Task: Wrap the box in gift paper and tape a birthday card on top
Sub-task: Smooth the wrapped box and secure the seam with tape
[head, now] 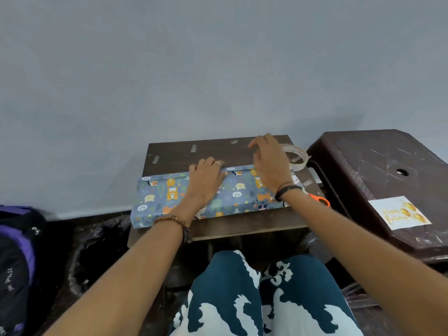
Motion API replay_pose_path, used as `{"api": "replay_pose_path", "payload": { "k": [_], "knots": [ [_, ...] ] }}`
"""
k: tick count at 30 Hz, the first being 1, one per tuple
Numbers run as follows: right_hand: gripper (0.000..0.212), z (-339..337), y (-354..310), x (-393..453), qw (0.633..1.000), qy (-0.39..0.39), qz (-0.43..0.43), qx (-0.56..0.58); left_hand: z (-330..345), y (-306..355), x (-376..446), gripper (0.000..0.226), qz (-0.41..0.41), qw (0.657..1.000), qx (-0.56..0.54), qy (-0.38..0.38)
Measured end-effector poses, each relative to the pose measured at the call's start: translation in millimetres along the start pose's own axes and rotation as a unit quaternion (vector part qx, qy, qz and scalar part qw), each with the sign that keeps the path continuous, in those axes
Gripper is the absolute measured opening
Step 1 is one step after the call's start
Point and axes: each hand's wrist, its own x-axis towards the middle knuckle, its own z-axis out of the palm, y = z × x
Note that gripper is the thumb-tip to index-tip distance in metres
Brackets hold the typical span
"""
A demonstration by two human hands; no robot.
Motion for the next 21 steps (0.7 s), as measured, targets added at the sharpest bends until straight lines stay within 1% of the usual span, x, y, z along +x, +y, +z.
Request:
{"api": "replay_pose_path", "payload": {
  "k": [2,3,4,6,9,12,13,16,19,21],
  "knots": [
    [0.02,5.5,-20.9,-19.9,0.997,-0.007,-0.073,0.017,-8.0,-1.0,5.2,0.022,0.053,0.993,0.102,0.009],
    [0.02,10.3,-28.2,-29.9,0.995,-0.011,-0.101,0.014,-11.8,-0.9,6.7,0.024,0.082,0.988,0.133,0.014],
    [0.02,15.7,-33.8,-39.0,0.992,-0.019,-0.124,0.004,-14.9,-1.7,8.3,0.028,0.103,0.983,0.152,0.014],
    [0.023,25.1,-37.7,-48.2,0.988,-0.04,-0.143,-0.033,-21.2,-3.5,14.2,0.032,0.115,0.981,0.153,0.021],
    [0.033,28.2,-33.3,-37.2,0.987,-0.078,-0.118,-0.074,-29.6,-3.7,25.9,0.028,0.094,0.988,0.112,0.046],
    [0.045,28.3,-33.4,-23.2,0.983,-0.157,-0.069,-0.068,-31.9,-8.9,32.9,0.021,0.065,0.992,0.081,0.07],
    [0.047,29.0,-33.8,-22.9,0.983,-0.161,-0.064,-0.065,-31.9,-8.5,33.7,0.022,0.056,0.993,0.079,0.07],
    [0.048,28.9,-34.0,-26.3,0.987,-0.138,-0.058,-0.057,-33.2,-3.8,37.0,0.026,0.032,0.994,0.08,0.069],
    [0.051,29.3,-32.2,-25.1,0.983,-0.155,-0.055,-0.083,-29.7,2.6,36.7,0.023,0.024,0.994,0.084,0.066],
    [0.051,32.2,-29.4,-24.6,0.981,-0.163,-0.05,-0.097,-24.7,7.0,33.2,0.022,0.024,0.996,0.065,0.06]
  ]
}}
